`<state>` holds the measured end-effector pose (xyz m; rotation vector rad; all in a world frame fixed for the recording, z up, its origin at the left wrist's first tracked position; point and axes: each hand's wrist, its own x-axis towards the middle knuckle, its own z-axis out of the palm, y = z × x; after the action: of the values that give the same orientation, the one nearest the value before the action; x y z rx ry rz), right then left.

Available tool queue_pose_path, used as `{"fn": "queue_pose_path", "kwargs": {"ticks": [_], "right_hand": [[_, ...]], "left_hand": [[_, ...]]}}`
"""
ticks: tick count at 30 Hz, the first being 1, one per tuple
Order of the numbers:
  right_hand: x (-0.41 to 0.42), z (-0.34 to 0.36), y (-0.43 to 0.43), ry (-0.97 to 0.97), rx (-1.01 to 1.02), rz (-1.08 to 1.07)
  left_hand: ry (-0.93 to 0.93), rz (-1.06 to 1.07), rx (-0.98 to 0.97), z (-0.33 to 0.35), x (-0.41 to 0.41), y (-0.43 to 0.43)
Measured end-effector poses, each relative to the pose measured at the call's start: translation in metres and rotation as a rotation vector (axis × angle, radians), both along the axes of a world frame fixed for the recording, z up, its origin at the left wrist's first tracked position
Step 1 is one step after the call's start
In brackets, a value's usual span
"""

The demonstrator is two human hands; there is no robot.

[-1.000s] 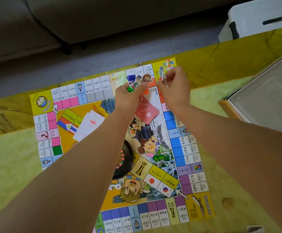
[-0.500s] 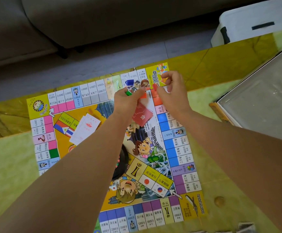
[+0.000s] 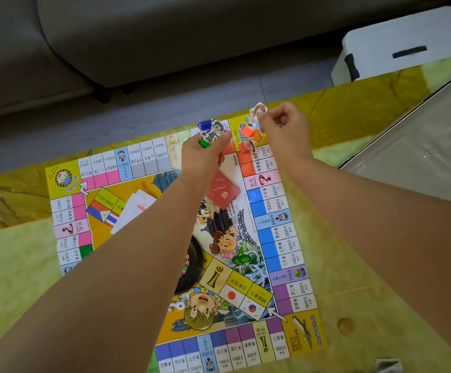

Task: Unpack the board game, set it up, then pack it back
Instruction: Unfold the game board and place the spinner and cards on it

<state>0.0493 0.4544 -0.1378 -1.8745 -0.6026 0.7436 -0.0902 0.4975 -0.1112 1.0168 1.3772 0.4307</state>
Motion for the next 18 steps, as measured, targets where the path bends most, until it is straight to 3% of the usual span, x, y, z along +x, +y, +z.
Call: {"fn": "queue_pose_path", "kwargs": {"ticks": [18], "right_hand": [[-0.002,-0.023,0.015,-0.063,-0.176,0.244]], "left_hand": [[0.072,-0.023,-0.082,-0.027,-0.005,0.009]]}}
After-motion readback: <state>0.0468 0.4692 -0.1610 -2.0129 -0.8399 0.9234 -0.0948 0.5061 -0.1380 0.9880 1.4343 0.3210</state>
